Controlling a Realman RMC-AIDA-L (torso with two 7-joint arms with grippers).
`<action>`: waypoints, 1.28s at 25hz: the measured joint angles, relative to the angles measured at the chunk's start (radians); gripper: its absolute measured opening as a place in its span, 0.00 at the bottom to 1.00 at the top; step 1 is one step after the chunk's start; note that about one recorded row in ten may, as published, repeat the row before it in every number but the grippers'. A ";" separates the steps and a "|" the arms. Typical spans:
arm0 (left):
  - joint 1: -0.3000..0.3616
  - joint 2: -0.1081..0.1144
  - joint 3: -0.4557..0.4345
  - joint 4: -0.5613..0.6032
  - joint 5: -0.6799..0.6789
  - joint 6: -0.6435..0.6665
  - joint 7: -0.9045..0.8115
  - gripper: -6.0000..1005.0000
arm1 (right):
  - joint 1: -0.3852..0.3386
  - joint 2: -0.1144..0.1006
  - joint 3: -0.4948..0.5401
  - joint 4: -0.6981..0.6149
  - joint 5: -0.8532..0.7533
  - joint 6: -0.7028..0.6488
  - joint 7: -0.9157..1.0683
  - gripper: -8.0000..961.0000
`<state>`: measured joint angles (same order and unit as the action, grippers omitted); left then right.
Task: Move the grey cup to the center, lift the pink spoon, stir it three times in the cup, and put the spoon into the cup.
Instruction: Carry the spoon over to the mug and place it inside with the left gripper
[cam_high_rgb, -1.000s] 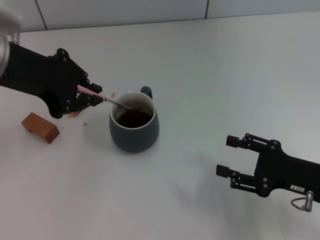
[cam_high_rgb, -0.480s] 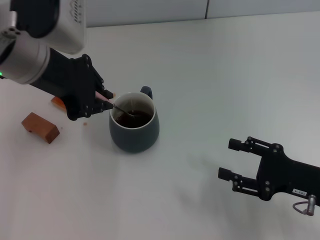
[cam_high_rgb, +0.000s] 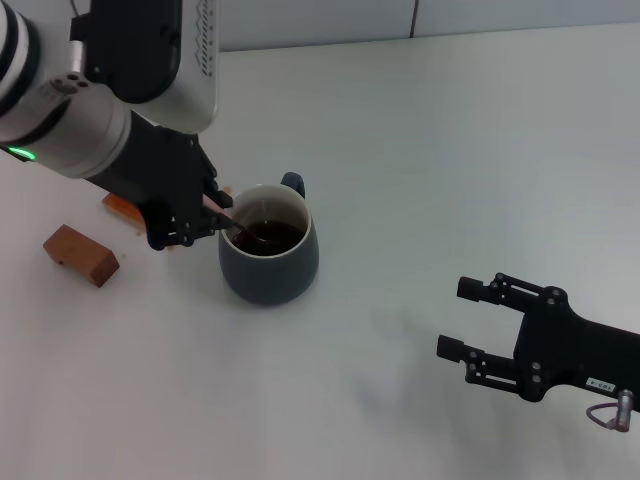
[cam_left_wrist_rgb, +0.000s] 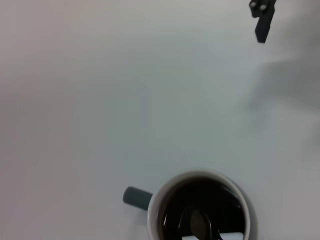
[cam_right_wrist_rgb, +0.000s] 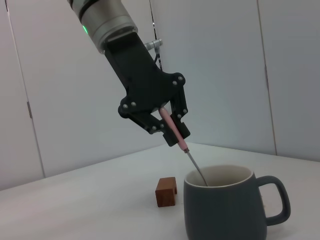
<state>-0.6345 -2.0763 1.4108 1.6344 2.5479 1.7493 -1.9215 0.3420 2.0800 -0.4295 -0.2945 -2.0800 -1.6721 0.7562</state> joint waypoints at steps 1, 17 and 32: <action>0.000 -0.001 0.007 0.002 -0.004 -0.003 -0.002 0.14 | 0.000 0.000 0.000 0.000 0.000 0.000 0.000 0.79; -0.012 -0.002 0.046 -0.030 0.030 -0.059 -0.059 0.14 | -0.004 0.000 0.000 0.000 0.000 -0.001 0.000 0.79; -0.008 -0.002 0.076 -0.021 -0.031 -0.084 -0.075 0.14 | -0.007 0.000 0.000 0.008 0.000 -0.010 0.000 0.79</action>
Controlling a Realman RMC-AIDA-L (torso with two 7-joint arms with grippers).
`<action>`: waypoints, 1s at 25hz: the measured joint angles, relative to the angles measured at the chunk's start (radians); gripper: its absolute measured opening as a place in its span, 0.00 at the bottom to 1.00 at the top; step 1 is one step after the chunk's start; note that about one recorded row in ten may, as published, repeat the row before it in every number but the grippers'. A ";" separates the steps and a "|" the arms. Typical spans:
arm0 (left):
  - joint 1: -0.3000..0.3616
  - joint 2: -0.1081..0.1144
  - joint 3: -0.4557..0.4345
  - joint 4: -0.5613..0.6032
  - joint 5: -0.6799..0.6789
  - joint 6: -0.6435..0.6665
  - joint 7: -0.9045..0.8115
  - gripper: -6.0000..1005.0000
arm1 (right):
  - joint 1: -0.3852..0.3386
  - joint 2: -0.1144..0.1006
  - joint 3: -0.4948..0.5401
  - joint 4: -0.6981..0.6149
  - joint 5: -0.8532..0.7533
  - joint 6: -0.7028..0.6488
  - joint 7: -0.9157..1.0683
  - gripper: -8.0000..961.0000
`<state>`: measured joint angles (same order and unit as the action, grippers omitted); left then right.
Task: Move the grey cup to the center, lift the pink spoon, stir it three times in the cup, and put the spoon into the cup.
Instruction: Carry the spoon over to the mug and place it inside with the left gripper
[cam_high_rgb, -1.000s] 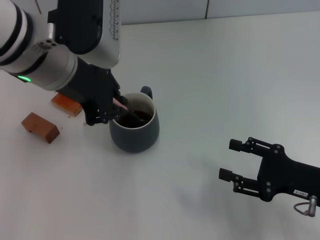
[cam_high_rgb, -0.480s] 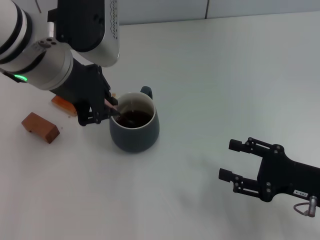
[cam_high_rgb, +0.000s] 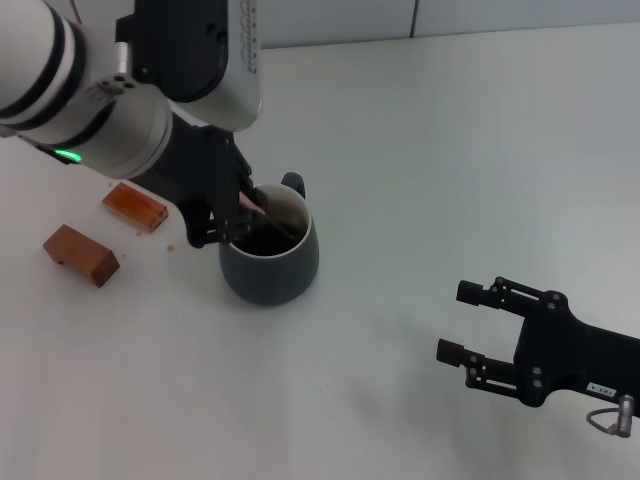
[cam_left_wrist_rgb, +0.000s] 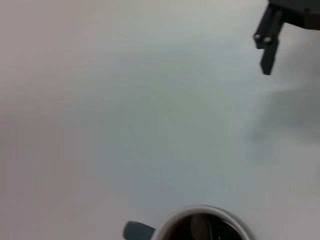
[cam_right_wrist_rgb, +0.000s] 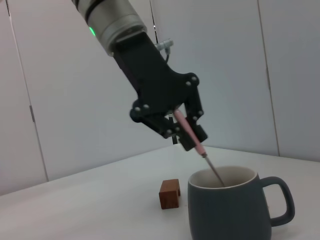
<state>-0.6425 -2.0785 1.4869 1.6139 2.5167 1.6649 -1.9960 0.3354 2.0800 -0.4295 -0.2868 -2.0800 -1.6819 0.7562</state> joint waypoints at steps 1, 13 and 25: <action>0.000 0.000 0.004 -0.005 0.008 -0.013 -0.006 0.14 | 0.000 0.000 0.000 0.000 0.000 -0.001 0.000 0.79; -0.010 0.001 0.001 0.007 0.079 0.073 -0.044 0.14 | 0.003 0.000 0.000 0.000 0.000 -0.006 0.000 0.79; -0.006 0.001 0.011 -0.014 0.040 0.009 -0.043 0.14 | -0.001 0.000 -0.003 0.000 0.000 -0.007 0.000 0.79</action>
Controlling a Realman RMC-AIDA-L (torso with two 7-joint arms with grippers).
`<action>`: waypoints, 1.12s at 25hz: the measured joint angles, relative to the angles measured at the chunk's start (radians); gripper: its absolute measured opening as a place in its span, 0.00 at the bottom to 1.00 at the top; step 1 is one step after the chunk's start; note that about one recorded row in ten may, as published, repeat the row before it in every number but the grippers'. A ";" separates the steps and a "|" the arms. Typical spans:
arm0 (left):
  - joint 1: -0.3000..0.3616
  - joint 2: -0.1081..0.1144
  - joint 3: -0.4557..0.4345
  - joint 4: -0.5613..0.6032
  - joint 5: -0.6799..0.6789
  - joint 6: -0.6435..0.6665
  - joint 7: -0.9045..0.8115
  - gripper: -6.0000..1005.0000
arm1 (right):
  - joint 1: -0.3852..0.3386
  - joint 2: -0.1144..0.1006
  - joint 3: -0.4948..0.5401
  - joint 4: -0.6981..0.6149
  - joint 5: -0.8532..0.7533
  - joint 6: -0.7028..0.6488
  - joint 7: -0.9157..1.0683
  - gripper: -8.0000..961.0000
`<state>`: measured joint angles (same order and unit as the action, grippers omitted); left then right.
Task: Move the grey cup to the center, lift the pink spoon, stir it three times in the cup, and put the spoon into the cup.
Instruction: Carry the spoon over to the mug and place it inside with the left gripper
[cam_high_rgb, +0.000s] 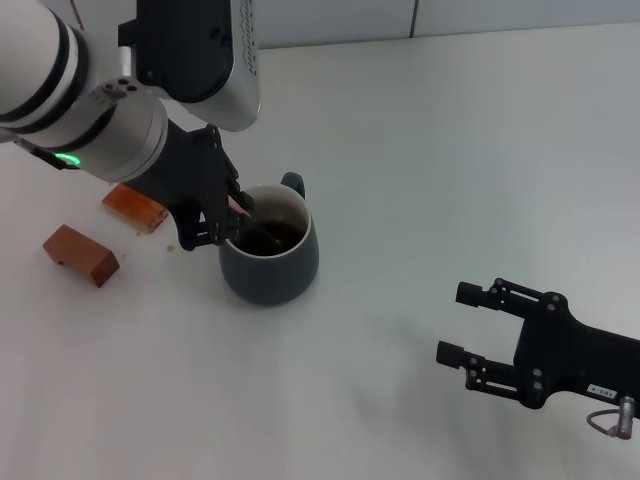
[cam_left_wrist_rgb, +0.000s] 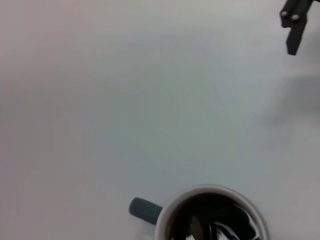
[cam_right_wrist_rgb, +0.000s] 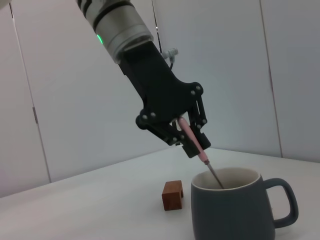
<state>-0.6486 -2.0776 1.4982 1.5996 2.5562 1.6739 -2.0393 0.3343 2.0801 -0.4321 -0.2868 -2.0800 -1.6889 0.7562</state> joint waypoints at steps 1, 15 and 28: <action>-0.003 -0.001 0.000 -0.013 0.011 -0.015 -0.002 0.14 | 0.000 0.000 0.000 0.000 0.000 -0.001 0.000 0.79; 0.000 0.000 -0.011 -0.004 0.021 0.042 -0.018 0.14 | -0.001 0.001 0.000 0.005 0.000 -0.012 0.000 0.79; 0.011 0.001 -0.003 -0.029 -0.015 0.001 -0.055 0.26 | -0.001 0.002 -0.004 0.008 0.000 -0.012 0.000 0.79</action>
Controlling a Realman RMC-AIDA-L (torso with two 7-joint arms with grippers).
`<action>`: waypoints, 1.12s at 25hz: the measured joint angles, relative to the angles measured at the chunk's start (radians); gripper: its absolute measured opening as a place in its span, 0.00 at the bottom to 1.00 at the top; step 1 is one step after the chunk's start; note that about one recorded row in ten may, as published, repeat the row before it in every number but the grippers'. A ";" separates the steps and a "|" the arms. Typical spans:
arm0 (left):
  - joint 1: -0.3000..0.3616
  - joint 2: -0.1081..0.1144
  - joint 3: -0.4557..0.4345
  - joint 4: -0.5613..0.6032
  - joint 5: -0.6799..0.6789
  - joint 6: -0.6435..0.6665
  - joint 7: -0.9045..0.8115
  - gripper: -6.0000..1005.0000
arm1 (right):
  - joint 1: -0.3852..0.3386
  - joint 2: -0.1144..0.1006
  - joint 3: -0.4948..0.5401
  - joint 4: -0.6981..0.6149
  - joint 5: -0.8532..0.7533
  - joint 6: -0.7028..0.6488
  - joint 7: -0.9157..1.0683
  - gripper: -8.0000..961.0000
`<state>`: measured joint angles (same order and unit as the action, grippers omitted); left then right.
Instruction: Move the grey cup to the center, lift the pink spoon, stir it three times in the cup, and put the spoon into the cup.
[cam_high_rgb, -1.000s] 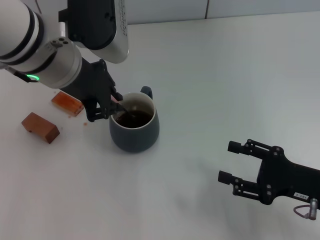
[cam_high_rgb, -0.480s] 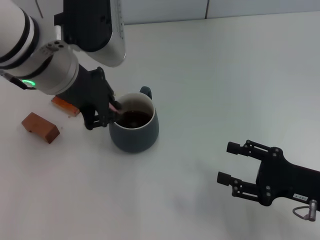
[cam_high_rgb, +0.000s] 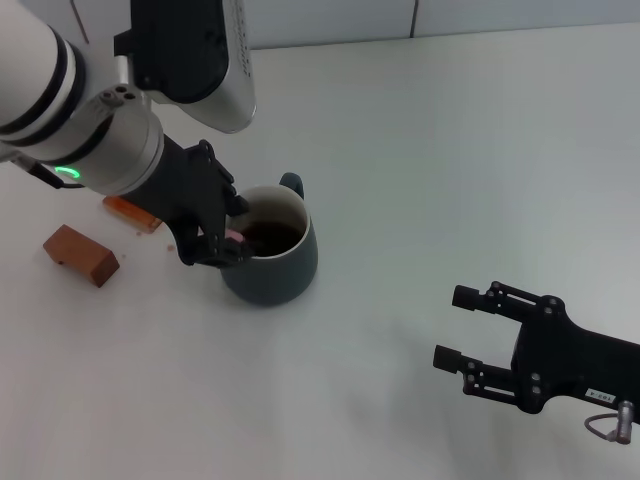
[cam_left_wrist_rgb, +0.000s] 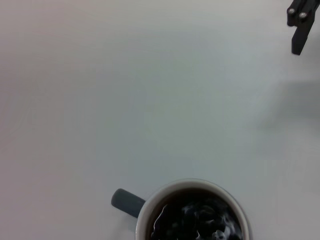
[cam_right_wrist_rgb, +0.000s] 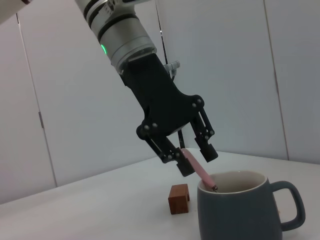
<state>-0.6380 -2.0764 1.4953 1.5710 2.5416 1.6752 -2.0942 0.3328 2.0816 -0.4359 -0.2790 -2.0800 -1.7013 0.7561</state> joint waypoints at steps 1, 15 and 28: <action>0.007 0.001 -0.006 0.009 -0.017 -0.004 0.002 0.28 | 0.000 0.000 0.000 0.000 0.000 0.000 0.000 0.79; 0.254 0.053 -0.752 -0.562 -1.082 0.025 0.513 0.54 | -0.002 -0.003 0.017 -0.003 0.000 0.016 -0.007 0.79; 0.467 0.060 -0.854 -1.123 -0.879 0.157 1.325 0.81 | 0.001 -0.004 0.017 -0.009 0.000 0.052 -0.011 0.79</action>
<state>-0.1712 -2.0165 0.6413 0.4475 1.6628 1.8323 -0.7692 0.3341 2.0774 -0.4189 -0.2876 -2.0805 -1.6494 0.7456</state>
